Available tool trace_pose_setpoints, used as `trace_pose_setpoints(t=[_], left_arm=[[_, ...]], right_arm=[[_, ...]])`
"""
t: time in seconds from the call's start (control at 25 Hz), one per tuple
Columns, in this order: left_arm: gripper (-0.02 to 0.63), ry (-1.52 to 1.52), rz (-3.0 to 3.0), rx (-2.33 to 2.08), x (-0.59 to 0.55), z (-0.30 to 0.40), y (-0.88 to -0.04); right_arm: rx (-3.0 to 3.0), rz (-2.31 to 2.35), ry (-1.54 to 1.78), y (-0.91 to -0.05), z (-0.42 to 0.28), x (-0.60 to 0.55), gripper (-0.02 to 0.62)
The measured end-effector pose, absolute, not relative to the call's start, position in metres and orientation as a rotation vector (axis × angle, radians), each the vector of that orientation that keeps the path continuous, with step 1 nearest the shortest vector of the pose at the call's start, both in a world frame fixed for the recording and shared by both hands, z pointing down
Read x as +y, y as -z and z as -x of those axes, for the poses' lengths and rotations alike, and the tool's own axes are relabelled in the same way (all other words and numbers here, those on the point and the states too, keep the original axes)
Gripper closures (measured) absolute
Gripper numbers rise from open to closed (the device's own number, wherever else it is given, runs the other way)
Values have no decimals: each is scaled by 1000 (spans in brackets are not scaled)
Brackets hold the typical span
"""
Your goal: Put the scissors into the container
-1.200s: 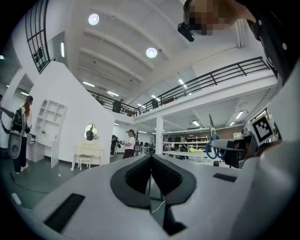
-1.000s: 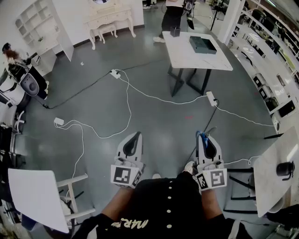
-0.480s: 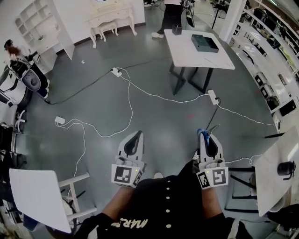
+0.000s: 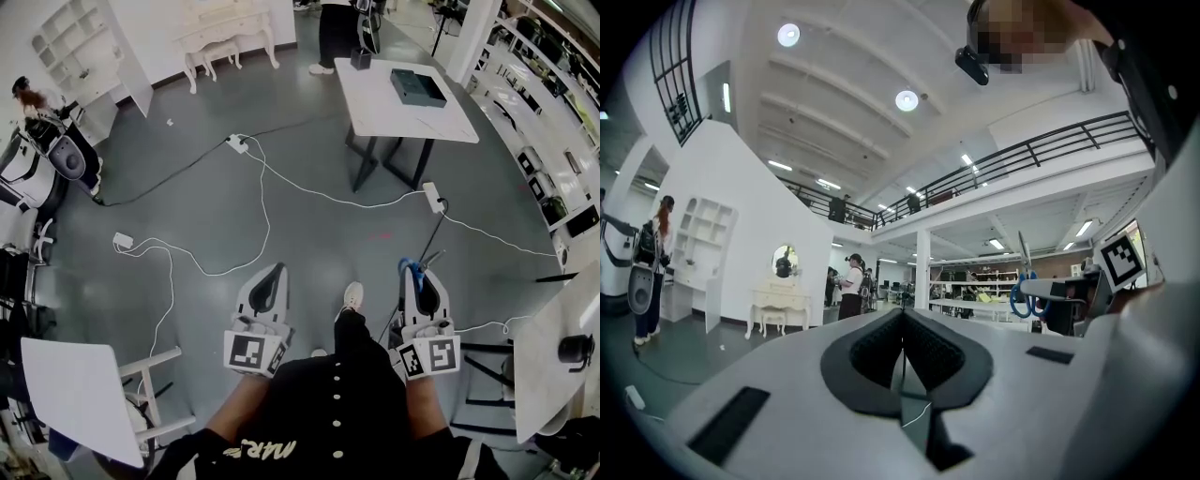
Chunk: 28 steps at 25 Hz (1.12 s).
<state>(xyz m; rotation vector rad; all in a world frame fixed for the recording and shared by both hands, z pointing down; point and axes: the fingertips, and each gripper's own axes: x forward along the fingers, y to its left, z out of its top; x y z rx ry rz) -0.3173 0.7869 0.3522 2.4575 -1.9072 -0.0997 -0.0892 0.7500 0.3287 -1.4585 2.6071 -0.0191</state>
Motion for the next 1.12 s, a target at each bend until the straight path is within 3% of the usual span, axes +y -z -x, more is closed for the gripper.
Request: trace_pose_setpoints(t=[1.12], left_arm=[[580,95,-2344,-2050,530,338,-336]], right_arm=[[2695,1313,-9,-309,114,472,540]])
